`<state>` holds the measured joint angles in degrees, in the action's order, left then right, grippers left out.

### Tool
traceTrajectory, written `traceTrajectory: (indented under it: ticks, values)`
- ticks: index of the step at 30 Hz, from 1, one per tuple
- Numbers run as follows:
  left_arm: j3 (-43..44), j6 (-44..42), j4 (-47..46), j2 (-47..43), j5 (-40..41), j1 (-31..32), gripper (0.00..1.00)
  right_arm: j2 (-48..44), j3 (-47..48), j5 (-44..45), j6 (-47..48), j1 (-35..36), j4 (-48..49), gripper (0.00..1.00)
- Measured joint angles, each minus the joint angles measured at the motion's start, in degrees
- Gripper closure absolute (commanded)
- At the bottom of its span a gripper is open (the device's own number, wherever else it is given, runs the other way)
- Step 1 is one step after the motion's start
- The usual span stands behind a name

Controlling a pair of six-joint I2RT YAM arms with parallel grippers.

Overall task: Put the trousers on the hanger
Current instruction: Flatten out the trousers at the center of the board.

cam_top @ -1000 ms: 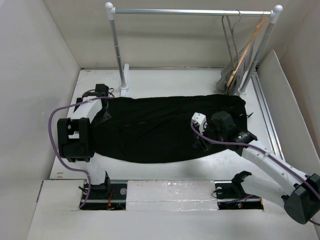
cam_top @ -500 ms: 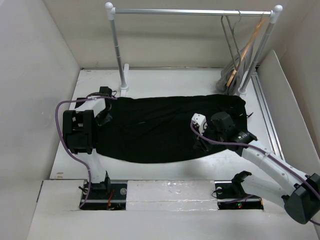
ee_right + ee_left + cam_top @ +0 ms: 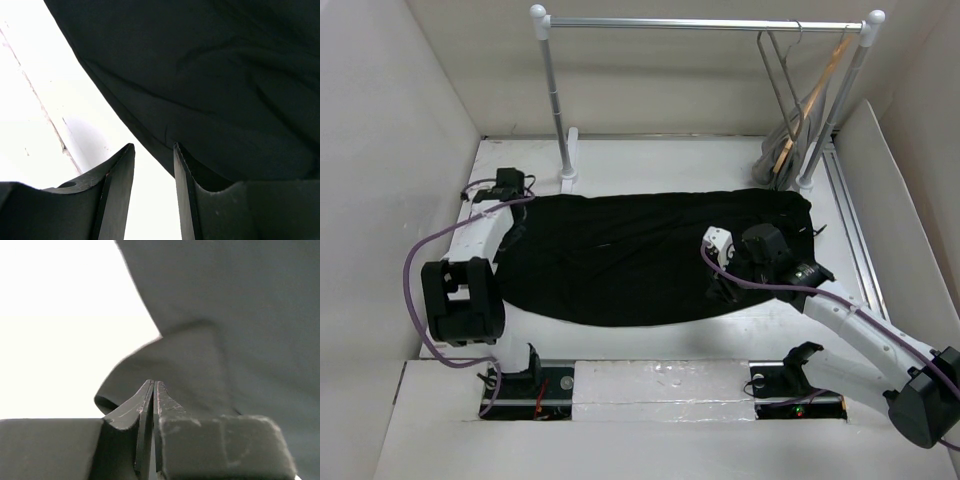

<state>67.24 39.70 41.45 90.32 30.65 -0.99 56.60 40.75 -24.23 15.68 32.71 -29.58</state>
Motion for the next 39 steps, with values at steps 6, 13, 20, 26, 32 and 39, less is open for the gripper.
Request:
traceTrajectory:
  ticks: [6,13,20,26,32,39]
  values:
    - [-4.55,-0.31,-1.2,-1.51,-0.96,-13.75,1.0,0.0,0.04,-0.11,0.2,0.0,-0.02,0.57]
    - [-4.85,-3.93,-7.87,-2.58,-11.02,-10.49,0.67,0.55,0.04,-0.61,0.5,0.66,-0.02,0.57]
    - [-3.61,-8.59,-13.27,0.02,-17.35,-9.25,0.67,0.9,0.04,-0.61,0.63,0.7,-0.04,0.57]
    - [-1.9,-12.66,-15.45,6.1,-19.63,-9.35,0.68,1.9,0.04,-0.55,0.61,1.14,0.0,0.57]
    - [0.04,-15.15,-15.61,9.86,-20.35,-9.35,0.68,2.05,0.04,-0.22,0.46,1.18,0.0,0.55]
    - [0.09,-15.96,-15.5,12.7,-20.04,-9.35,0.78,2.03,0.04,0.04,0.04,1.55,0.0,0.53]
